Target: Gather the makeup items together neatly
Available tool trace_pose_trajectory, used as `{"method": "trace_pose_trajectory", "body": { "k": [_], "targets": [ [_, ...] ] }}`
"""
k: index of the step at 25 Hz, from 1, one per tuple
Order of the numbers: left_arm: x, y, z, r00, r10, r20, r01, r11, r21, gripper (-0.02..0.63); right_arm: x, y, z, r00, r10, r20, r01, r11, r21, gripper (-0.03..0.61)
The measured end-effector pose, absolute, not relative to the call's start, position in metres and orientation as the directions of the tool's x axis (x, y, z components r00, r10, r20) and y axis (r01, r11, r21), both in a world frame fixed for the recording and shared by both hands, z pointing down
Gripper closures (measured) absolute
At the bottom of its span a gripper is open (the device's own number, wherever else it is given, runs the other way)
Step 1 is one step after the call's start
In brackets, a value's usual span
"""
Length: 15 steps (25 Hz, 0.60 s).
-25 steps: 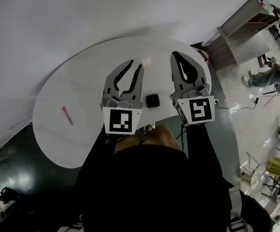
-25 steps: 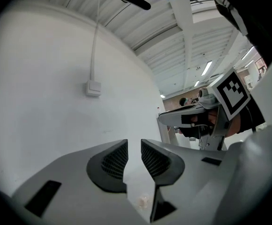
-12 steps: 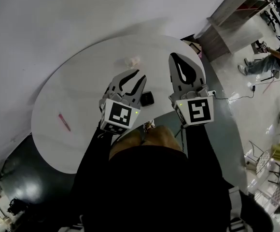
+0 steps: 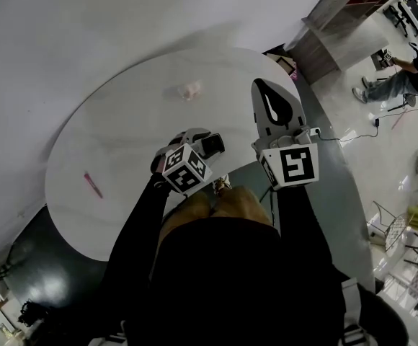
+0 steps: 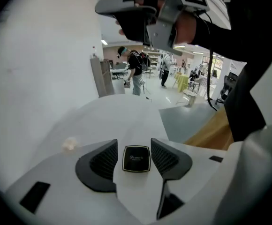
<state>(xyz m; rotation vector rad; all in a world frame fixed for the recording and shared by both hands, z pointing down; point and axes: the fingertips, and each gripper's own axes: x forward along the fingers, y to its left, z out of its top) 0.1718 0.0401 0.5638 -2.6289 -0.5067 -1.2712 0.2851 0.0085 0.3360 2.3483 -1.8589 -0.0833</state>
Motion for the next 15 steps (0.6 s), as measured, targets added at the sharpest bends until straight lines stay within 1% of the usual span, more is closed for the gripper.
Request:
{"method": "trace_pose_trajectory", "body": {
  "k": [2, 6, 7, 9, 15],
  "targets": [
    [0.169, 0.046, 0.580, 0.526, 0.236, 0.817, 0.410, -0.912, 0.000, 0.373, 0.287, 0.010, 0.336, 0.235, -0.971, 0.048, -0.963, -0.226, 0.145, 0.551],
    [0.169, 0.051, 0.603, 0.450, 0.230, 0.863, 0.461, -0.887, -0.004, 0.331, 0.290, 0.013, 0.336, 0.239, -0.970, 0.051, -0.963, -0.229, 0.144, 0.551],
    [0.169, 0.050, 0.608, 0.433, 0.227, 0.872, 0.469, -0.883, -0.004, 0.304, 0.291, 0.013, 0.337, 0.238, -0.970, 0.052, -0.963, -0.229, 0.143, 0.551],
    [0.169, 0.049, 0.617, 0.397, 0.232, 0.888, 0.478, -0.878, 0.016, 0.276, 0.291, 0.012, 0.339, 0.235, -0.970, 0.055, -0.964, -0.225, 0.139, 0.551],
    [0.170, 0.059, 0.633, 0.314, 0.272, 0.910, 0.512, -0.855, 0.079, 0.268, 0.296, 0.014, 0.341, 0.232, -0.971, 0.059, -0.966, -0.223, 0.133, 0.551]
  ]
}}
